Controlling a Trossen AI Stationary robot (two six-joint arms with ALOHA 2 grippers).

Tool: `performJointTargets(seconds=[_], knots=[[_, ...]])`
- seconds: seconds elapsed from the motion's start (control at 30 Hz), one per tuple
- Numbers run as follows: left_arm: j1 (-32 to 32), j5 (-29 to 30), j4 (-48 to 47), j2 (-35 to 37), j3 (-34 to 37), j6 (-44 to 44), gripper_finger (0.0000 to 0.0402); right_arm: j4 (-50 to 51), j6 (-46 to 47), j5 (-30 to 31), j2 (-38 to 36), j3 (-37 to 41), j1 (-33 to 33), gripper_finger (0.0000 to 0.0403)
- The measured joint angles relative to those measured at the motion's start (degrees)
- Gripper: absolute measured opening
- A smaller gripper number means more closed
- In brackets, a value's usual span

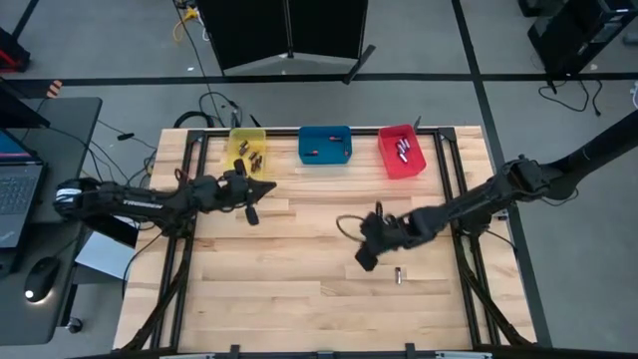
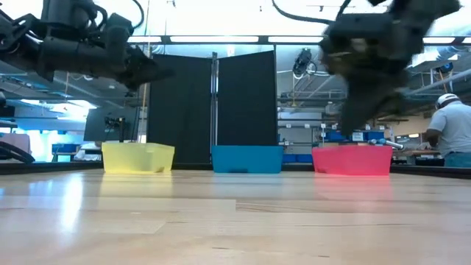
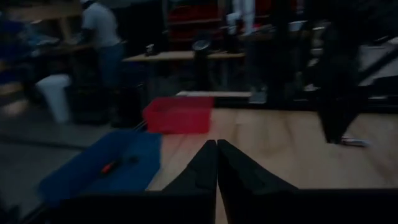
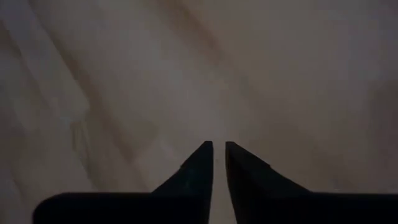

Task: Sort batteries
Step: Put the silver battery into the pink bin

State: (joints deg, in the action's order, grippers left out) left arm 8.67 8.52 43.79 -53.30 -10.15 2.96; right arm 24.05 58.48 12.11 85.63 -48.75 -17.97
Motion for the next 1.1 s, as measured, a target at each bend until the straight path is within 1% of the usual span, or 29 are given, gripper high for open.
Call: performJointTargets(seconds=[0.1,0.23,0.33,0.47,0.57,0.7,0.87,1.1], knots=[[-3.08,-0.35,1.31,0.00,0.00,1.14,0.0007,5.70,11.80,-1.41,-0.02,0.02,-4.70,0.0073],[-6.90,0.34,2.02,0.00,0.00,1.12,0.0007,10.94,25.94,-1.69,-0.02,0.04,-11.32,0.0096],[-9.46,3.03,1.67,0.00,0.00,-0.18,0.0007,13.04,34.47,-1.85,0.45,0.04,-15.42,0.0108],[-11.37,5.03,1.78,0.00,0.00,-1.80,0.0006,15.43,42.02,-2.16,2.61,0.04,-18.82,0.0118],[-11.46,4.89,1.61,0.00,0.00,-4.72,0.0011,17.19,45.49,-3.33,4.21,0.07,-19.92,0.0118],[-11.41,4.91,1.41,0.00,0.00,-5.32,0.0019,18.60,48.32,-3.84,4.35,0.11,-20.49,0.0119],[-11.41,4.89,1.03,0.00,0.00,-5.23,0.0020,17.83,48.46,-3.84,4.92,0.11,-20.56,0.0119],[-11.41,4.84,0.87,0.00,0.00,-5.16,0.0020,16.50,47.44,-5.90,8.78,0.03,-20.56,0.0118]])
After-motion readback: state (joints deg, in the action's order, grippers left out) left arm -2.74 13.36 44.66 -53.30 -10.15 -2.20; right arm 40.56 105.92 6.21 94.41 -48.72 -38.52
